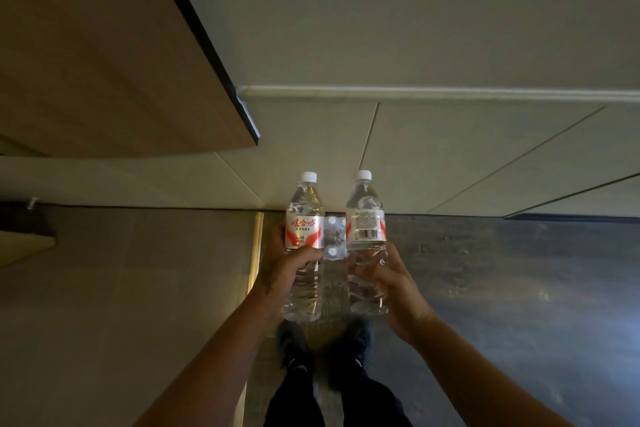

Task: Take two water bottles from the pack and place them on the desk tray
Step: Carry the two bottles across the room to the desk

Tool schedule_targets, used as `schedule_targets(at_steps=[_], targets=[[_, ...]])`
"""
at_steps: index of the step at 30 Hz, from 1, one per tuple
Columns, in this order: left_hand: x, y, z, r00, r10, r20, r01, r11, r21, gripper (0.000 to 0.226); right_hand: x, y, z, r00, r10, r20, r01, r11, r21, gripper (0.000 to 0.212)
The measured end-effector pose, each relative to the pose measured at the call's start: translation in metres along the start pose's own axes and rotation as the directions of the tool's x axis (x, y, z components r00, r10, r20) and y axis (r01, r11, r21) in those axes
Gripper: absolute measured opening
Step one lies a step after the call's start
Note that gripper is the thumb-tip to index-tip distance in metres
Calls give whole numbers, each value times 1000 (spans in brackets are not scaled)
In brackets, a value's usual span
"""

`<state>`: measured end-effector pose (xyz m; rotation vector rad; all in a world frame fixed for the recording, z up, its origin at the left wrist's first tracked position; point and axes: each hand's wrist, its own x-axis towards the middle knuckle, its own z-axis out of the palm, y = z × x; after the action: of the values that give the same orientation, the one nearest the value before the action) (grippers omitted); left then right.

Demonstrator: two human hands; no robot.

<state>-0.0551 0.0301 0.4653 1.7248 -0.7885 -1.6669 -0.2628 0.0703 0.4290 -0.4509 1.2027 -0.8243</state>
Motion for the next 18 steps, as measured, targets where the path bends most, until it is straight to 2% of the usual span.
schedule_targets(at_steps=[4,9,13,18], targets=[[-21,18,9,999,18,-34,-17,999,28,61,-19,-18,0,1000,-18,3,18,1000,14,61],[-37,29,15,997,55,-61,-51,997,57,57,-31,-36,-2,999,-44,16,44,999,22,61],[-41,38,23,996,91,2,-91,990,103,66,-42,-43,-4,997,-64,47,58,992,108,64],[-41,48,41,983,114,145,-133,983,127,73,-61,-42,-12,993,-113,-37,117,979,166,60]])
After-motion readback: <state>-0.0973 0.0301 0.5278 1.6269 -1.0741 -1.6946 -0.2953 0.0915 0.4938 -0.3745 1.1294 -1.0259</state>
